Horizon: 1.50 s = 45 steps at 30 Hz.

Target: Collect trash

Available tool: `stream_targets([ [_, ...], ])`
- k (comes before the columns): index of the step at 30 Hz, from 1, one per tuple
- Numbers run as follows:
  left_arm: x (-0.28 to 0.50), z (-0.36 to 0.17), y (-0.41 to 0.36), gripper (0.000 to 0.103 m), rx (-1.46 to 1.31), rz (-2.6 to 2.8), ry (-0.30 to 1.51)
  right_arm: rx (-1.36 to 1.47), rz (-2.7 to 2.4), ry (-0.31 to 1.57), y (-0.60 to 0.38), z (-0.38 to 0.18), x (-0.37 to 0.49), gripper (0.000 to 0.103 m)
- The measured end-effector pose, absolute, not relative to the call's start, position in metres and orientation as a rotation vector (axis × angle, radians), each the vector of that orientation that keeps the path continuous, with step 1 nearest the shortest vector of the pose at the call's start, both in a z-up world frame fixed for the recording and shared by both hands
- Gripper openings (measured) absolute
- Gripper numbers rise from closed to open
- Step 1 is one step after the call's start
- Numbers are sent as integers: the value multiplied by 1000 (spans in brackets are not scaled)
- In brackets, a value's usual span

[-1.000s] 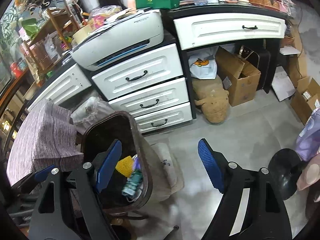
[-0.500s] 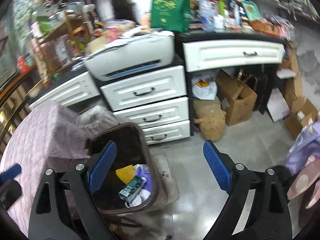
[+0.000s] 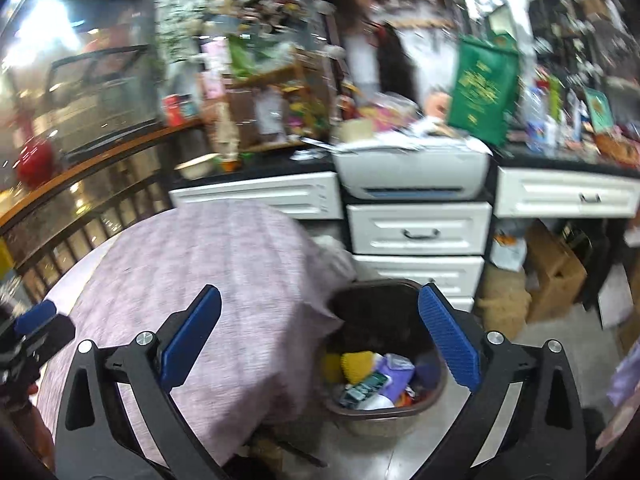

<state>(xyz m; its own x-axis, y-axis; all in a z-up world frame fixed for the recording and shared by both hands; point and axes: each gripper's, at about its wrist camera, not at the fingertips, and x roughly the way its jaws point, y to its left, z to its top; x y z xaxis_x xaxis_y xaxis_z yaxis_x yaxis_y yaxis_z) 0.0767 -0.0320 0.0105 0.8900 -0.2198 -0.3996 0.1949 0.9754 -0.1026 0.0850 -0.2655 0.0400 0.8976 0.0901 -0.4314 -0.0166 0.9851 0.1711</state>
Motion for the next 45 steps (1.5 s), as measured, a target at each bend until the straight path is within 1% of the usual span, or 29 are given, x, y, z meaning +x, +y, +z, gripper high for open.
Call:
stream_targets([
  [6,39,12,2,97,-64,-75,368,76,129,385,-214,44,47,97],
  [14,2,15,18,97,-100,-29,321,29,182,313,-189,43,0,97],
  [17,-9,15,19,97,-96,0,306,30,188,274,-189,42,-17,97],
  [30,-42,14,27,97,-111,53,261,60,213,239,-200,37,-62,97],
  [45,-47,11,27,97,-117,44,264,80,219,217,-204,37,-67,97],
])
